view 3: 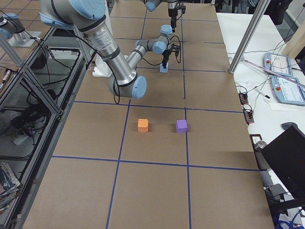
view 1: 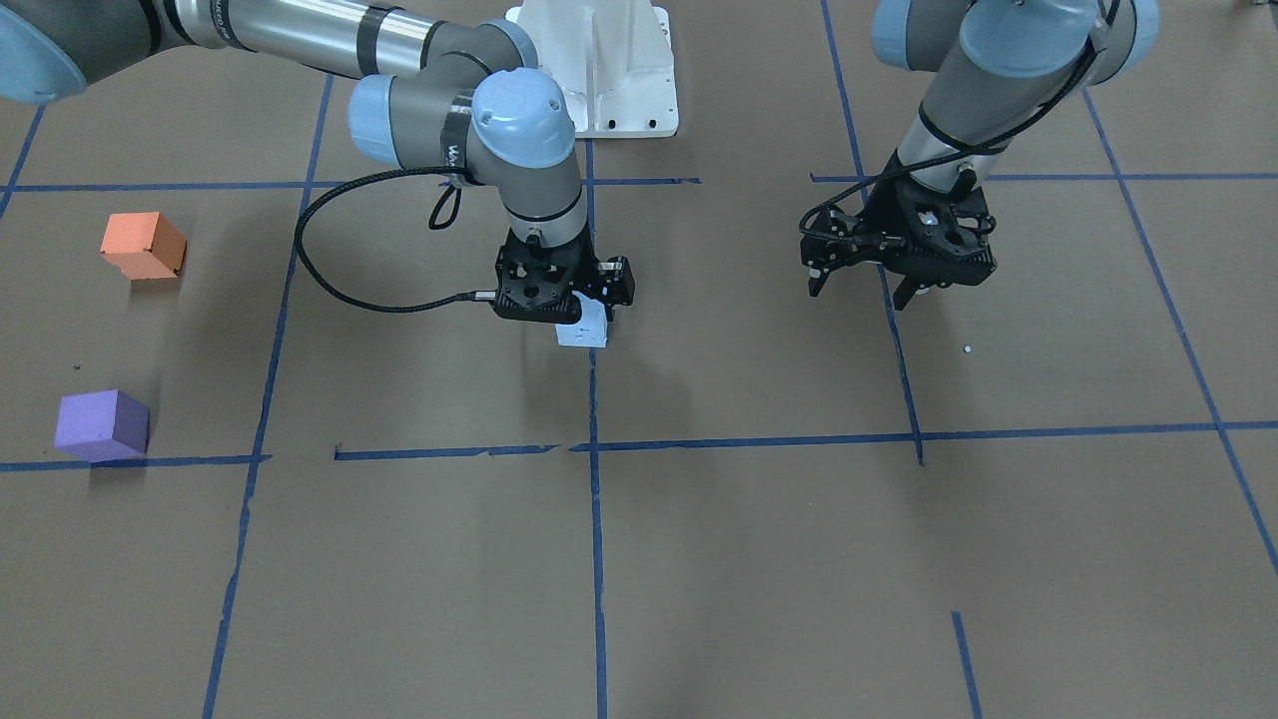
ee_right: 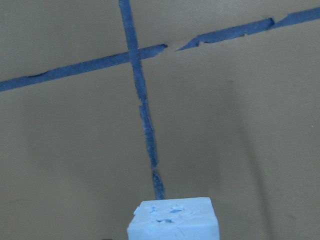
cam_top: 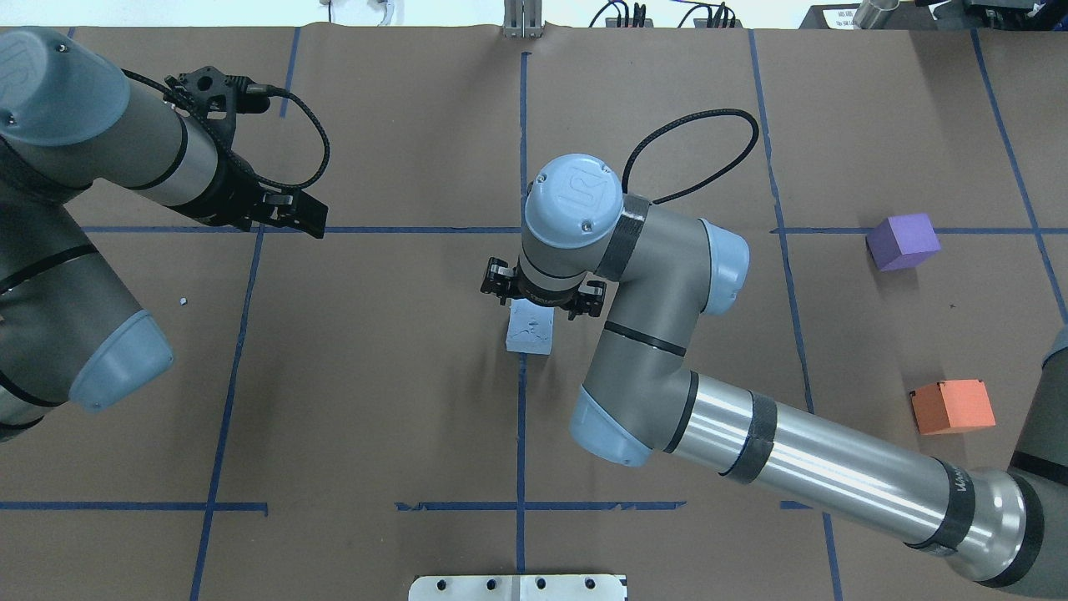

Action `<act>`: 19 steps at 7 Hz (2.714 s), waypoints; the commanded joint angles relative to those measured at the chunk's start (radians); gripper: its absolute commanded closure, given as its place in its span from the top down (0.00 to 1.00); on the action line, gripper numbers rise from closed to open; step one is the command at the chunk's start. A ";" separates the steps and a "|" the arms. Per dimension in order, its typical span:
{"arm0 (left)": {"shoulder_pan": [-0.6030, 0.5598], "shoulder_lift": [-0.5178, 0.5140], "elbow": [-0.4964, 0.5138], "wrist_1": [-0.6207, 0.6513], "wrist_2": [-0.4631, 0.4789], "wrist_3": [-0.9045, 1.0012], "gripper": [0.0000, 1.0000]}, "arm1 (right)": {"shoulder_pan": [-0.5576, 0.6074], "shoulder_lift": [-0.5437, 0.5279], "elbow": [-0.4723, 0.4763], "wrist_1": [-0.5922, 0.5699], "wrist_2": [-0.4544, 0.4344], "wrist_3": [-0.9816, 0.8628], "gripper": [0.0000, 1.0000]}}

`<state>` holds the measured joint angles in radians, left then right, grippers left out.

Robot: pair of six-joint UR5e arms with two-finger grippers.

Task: Place blue block between orange and purple blocks
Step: 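Lower the right gripper onto the light-blue cube and grasp it while the left arm withdraws, then carry the light-blue cube with the right gripper between the purple and orange cubes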

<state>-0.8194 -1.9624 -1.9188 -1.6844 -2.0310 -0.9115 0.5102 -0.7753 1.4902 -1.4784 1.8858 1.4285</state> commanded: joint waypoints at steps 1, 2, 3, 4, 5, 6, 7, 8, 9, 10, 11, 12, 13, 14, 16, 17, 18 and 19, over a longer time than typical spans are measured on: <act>0.000 0.000 0.000 0.000 0.002 -0.003 1.00 | -0.012 0.019 -0.042 0.001 -0.025 -0.003 0.99; 0.000 0.000 -0.002 0.000 0.002 -0.004 1.00 | -0.024 0.019 -0.065 0.003 -0.028 -0.005 0.99; 0.000 0.000 -0.006 0.000 0.002 -0.006 1.00 | -0.025 0.019 -0.080 0.015 -0.037 -0.005 0.97; 0.000 -0.001 -0.006 0.000 0.002 -0.007 1.00 | -0.025 0.018 -0.080 0.024 -0.036 0.001 0.51; 0.000 -0.001 -0.008 0.000 0.002 -0.009 1.00 | -0.025 0.013 -0.079 0.024 -0.033 -0.009 0.17; -0.001 -0.001 -0.009 0.000 0.002 -0.009 1.00 | -0.022 0.004 -0.053 0.021 -0.016 -0.011 0.03; -0.001 0.000 -0.012 0.002 0.002 -0.009 1.00 | 0.011 -0.113 0.076 0.020 0.025 -0.016 0.03; 0.000 0.000 -0.012 0.002 0.002 -0.009 1.00 | 0.066 -0.237 0.205 0.017 0.064 -0.060 0.04; 0.000 0.000 -0.012 0.002 0.002 -0.012 1.00 | 0.121 -0.339 0.272 0.020 0.105 -0.171 0.05; 0.000 0.002 -0.012 0.002 0.002 -0.013 1.00 | 0.184 -0.477 0.342 0.027 0.139 -0.295 0.05; 0.000 0.002 -0.012 0.002 0.003 -0.015 1.00 | 0.242 -0.605 0.411 0.029 0.165 -0.415 0.05; 0.000 0.002 -0.012 0.002 0.005 -0.015 1.00 | 0.301 -0.693 0.433 0.029 0.182 -0.531 0.08; 0.000 0.007 -0.012 0.002 0.005 -0.015 1.00 | 0.345 -0.761 0.423 0.029 0.184 -0.612 0.08; 0.000 0.007 -0.014 0.002 0.006 -0.017 1.00 | 0.366 -0.797 0.412 0.029 0.185 -0.643 0.08; 0.005 0.007 -0.012 0.002 0.006 -0.033 1.00 | 0.367 -0.802 0.351 0.029 0.185 -0.648 0.08; 0.006 0.005 -0.012 0.002 0.006 -0.035 1.00 | 0.366 -0.799 0.320 0.029 0.185 -0.649 0.09; 0.006 0.005 -0.012 0.002 0.008 -0.035 1.00 | 0.367 -0.791 0.267 0.088 0.185 -0.646 0.09; 0.006 0.004 -0.014 0.002 0.006 -0.035 1.00 | 0.367 -0.791 0.234 0.145 0.187 -0.645 0.10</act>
<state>-0.8134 -1.9577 -1.9316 -1.6828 -2.0242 -0.9461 0.8768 -1.5688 1.7699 -1.3947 2.0713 0.7821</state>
